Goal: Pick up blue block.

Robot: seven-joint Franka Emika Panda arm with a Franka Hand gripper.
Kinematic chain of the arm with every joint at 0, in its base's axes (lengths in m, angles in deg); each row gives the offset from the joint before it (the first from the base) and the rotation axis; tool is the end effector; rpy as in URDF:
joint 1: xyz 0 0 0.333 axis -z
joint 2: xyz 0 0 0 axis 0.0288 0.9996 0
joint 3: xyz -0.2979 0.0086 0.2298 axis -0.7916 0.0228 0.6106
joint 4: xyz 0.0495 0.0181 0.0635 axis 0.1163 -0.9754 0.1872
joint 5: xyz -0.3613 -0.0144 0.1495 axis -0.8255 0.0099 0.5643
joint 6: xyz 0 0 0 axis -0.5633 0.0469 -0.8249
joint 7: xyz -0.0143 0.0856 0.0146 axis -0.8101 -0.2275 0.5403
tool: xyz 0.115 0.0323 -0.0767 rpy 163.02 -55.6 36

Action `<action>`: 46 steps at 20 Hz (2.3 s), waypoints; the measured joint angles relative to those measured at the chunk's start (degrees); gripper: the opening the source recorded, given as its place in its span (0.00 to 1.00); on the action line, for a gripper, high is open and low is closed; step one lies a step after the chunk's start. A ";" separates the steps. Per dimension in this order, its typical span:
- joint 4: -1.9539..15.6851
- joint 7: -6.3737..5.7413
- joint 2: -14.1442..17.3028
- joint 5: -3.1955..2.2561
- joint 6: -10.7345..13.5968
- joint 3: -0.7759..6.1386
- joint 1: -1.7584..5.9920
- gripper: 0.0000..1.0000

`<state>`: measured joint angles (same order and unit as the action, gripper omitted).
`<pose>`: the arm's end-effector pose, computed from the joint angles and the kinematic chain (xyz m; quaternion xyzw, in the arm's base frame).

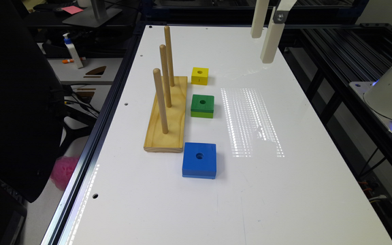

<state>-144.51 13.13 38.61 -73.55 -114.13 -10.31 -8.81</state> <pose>0.4264 0.0807 0.4101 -0.9259 0.3776 -0.0033 0.0024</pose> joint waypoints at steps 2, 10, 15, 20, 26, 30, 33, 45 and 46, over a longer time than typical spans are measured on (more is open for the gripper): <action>-0.02 0.00 0.00 0.00 0.00 0.00 0.00 1.00; 0.58 -0.19 0.12 0.05 -0.10 0.43 -0.07 1.00; 2.76 -2.07 1.85 0.19 -0.36 2.43 -0.09 1.00; 5.98 -4.19 5.67 0.20 -1.63 4.54 -0.07 1.00; 12.56 -6.76 12.37 0.19 -2.21 7.13 -0.08 1.00; 14.78 -8.13 14.62 0.16 -2.20 8.52 -0.05 1.00; 14.92 -8.16 14.79 0.16 -2.20 8.55 0.00 1.00; 14.65 -8.16 17.66 0.11 -4.03 8.54 0.03 1.00; 14.65 -8.16 18.12 0.10 -4.47 8.54 0.04 1.00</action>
<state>-129.85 4.97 56.73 -73.45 -118.60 -1.77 -8.77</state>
